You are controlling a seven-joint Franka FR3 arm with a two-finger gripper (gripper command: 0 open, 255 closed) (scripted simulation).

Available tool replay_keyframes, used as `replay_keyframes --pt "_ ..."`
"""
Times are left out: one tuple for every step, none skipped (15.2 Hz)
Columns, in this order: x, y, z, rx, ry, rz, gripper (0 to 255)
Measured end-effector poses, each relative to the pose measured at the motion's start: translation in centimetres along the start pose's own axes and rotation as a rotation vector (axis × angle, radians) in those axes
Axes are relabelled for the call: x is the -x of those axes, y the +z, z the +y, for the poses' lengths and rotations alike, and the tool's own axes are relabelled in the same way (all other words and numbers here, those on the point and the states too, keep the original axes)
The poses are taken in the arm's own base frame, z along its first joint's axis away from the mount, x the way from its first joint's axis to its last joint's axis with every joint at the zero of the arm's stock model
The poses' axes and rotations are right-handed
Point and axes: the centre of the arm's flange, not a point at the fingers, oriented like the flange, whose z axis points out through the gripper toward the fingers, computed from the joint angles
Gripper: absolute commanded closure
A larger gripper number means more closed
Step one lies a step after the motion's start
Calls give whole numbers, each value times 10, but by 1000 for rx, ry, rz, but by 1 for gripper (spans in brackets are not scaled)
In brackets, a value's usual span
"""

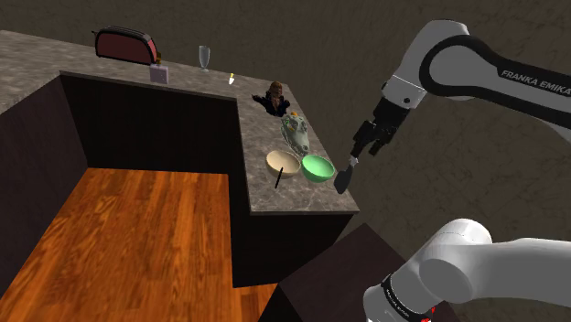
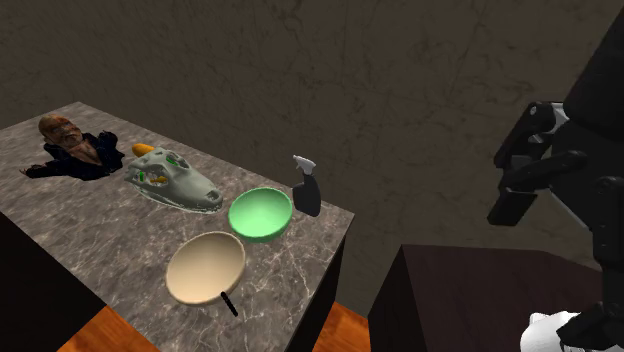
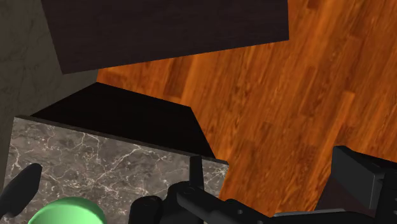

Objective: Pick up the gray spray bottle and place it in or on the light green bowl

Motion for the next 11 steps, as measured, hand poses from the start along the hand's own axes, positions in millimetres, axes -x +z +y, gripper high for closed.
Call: replay_keyframes --pt "0 0 0 0 0 0 0" --pt "-2 3 3 1 3 1 0" --pt "-7 6 10 3 8 1 0" --pt "-11 10 20 6 14 3 0" --pt "-20 16 27 9 20 3 0" --pt "-25 21 37 12 27 5 0" --pt "-34 26 47 15 34 6 0" --pt "-40 33 56 18 40 8 0" --pt "-46 38 68 21 47 9 0" --pt "-52 41 76 24 53 11 0" --pt "-59 49 87 27 60 12 0"
